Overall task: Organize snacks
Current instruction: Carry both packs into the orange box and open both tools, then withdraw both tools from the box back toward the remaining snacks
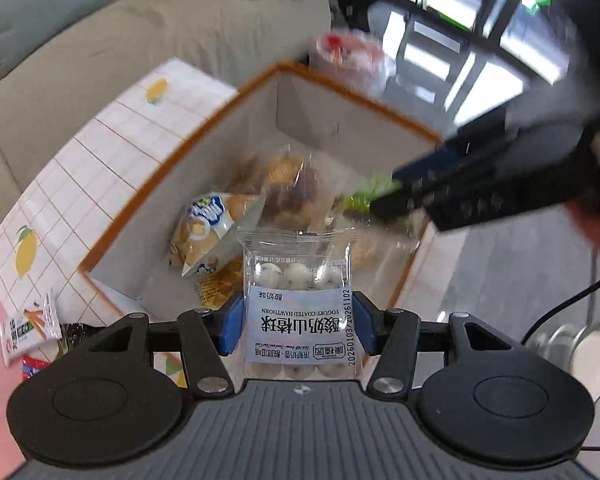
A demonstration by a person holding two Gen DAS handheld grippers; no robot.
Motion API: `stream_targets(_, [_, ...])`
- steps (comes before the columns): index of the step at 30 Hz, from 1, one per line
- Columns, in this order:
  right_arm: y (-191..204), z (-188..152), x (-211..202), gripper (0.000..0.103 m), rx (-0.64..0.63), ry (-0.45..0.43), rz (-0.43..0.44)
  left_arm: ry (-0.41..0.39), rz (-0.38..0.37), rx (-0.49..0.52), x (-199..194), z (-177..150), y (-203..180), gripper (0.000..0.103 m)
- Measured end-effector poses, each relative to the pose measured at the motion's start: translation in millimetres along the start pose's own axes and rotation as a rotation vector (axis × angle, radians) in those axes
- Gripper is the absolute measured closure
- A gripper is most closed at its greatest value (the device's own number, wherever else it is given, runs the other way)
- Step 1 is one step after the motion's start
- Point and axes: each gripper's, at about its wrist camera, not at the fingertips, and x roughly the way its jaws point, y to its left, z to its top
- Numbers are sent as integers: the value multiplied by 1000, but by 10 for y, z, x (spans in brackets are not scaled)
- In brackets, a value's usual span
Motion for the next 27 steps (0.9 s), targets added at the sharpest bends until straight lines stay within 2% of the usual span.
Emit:
stream_targets(4, [-16, 76, 202, 76, -6, 63, 9, 112, 20, 54, 324, 42, -33, 40])
stream_targets(9, [32, 82, 544, 82, -26, 173, 32, 220, 21, 71, 581, 36, 17, 38])
stream_targets(11, [28, 67, 671, 85, -15, 214, 46, 231, 38, 81, 656, 40, 29, 37])
stream_targets(12, [29, 62, 720, 91, -10, 224, 48, 237, 53, 92, 692, 42, 27, 37])
stream_targets(14, [16, 66, 776, 90, 8, 235, 64, 249, 62, 102, 754, 50, 26, 36])
stream_targets(17, [2, 66, 792, 90, 24, 241, 73, 254, 28, 67, 786, 73, 105, 34])
stream_targets(21, [-32, 68, 781, 83, 38, 238, 57, 261, 5, 38, 819, 100, 168, 30])
stream_targets(25, [-27, 71, 775, 82, 51, 239, 47, 250, -54, -29, 698, 121, 221, 27])
stream_targets(27, [-20, 64, 764, 82, 53, 240, 47, 243, -61, -42, 635, 127, 247, 27])
